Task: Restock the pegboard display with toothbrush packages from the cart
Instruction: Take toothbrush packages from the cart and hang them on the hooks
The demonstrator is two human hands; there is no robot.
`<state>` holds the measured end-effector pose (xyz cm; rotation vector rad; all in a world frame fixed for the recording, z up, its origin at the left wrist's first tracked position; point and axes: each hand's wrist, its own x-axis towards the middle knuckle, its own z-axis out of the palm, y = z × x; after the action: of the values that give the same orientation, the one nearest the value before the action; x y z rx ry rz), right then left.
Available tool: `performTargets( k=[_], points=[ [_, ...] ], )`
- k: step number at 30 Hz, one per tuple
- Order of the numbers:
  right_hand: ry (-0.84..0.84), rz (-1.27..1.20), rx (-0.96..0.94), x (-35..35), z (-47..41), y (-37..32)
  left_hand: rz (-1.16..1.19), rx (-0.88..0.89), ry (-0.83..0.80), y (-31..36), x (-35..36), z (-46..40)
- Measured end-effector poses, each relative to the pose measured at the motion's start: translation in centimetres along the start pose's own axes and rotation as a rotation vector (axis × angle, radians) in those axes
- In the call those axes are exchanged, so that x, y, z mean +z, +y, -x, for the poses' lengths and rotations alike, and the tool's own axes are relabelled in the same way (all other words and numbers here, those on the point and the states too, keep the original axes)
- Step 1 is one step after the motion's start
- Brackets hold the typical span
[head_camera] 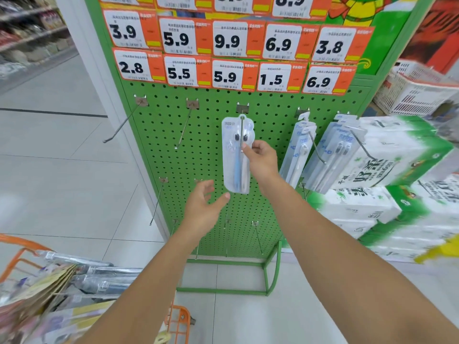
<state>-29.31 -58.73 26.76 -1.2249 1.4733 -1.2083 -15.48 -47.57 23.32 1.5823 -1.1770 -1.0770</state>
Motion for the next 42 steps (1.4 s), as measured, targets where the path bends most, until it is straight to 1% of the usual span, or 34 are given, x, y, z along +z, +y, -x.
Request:
performTargets(
  k=[3, 6, 8, 9, 11, 12, 13, 14, 16, 17, 18, 20, 22, 25, 27, 29, 31, 35, 37, 40, 42],
  points=[
    [0.006, -0.009, 0.041, 0.4, -2.2, 0.0, -0.015, -0.042, -0.011, -1.8, -0.6, 0.7],
    [0.050, -0.036, 0.108, 0.4, -3.1, 0.9, 0.038, -0.109, 0.037, -3.3, -1.2, 0.9],
    [0.093, -0.008, 0.153, 0.4, -2.2, 2.3, 0.053, -0.126, 0.061, -4.1, -1.9, 1.0],
    [0.123, 0.028, 0.149, 0.4, -1.1, 3.3, 0.053, -0.135, 0.086, -4.6, -2.4, 1.1],
    [0.166, 0.065, 0.053, 1.0, 3.0, 5.8, 0.071, -0.162, 0.170, -6.3, -3.8, 1.9],
    [0.127, 0.052, 0.000, 1.5, 5.5, 7.1, 0.069, -0.180, 0.220, -7.5, -4.8, 2.5],
    [0.018, 0.050, -0.017, 2.3, 8.0, 8.6, 0.056, -0.207, 0.264, -8.6, -5.8, 3.4],
    [-0.154, 0.073, 0.010, 3.3, 10.6, 10.1, 0.035, -0.246, 0.306, -9.9, -6.9, 4.4],
    [-0.584, 0.142, 0.153, 5.9, 15.1, 13.1, -0.016, -0.315, 0.394, -12.3, -9.1, 7.2],
    [-0.766, 0.183, 0.191, 7.3, 16.9, 14.3, -0.047, -0.347, 0.442, -13.3, -10.1, 8.8],
    [-0.903, 0.230, 0.180, 8.6, 18.4, 15.2, -0.081, -0.380, 0.490, -14.2, -11.0, 10.4],
    [-1.090, 0.329, 0.104, 11.0, 20.2, 15.8, -0.136, -0.456, 0.590, -15.4, -12.8, 13.5],
    [-1.167, 0.409, 0.011, 13.6, 21.0, 15.4, -0.150, -0.528, 0.704, -16.6, -14.5, 16.5],
    [-1.163, 0.584, -0.154, 17.9, 20.9, 15.5, -0.137, -0.589, 0.820, -18.7, -16.6, 19.3],
    [-1.136, 0.706, -0.245, 20.9, 20.6, 16.1, -0.119, -0.607, 0.859, -19.9, -17.8, 20.2],
    [-1.078, 0.830, -0.321, 23.8, 19.9, 16.5, -0.086, -0.594, 0.849, -20.8, -19.1, 20.4],
    [-1.025, 0.905, -0.371, 26.2, 19.6, 16.5, -0.079, -0.570, 0.791, -21.5, -20.6, 20.3],
    [-0.950, 0.919, -0.447, 29.1, 21.8, 16.5, -0.035, -0.493, 0.648, -23.2, -23.7, 19.8],
    [-0.926, 0.898, -0.466, 30.3, 23.8, 16.4, -0.036, -0.461, 0.617, -23.8, -25.3, 19.2],
    [-0.879, 0.789, -0.532, 32.4, 26.1, 15.6, -0.029, -0.413, 0.685, -24.5, -27.5, 18.0],
    [-0.902, 0.829, -0.648, 34.2, 27.2, 15.0, -0.041, -0.415, 0.709, -25.1, -29.1, 17.7]
  ],
)
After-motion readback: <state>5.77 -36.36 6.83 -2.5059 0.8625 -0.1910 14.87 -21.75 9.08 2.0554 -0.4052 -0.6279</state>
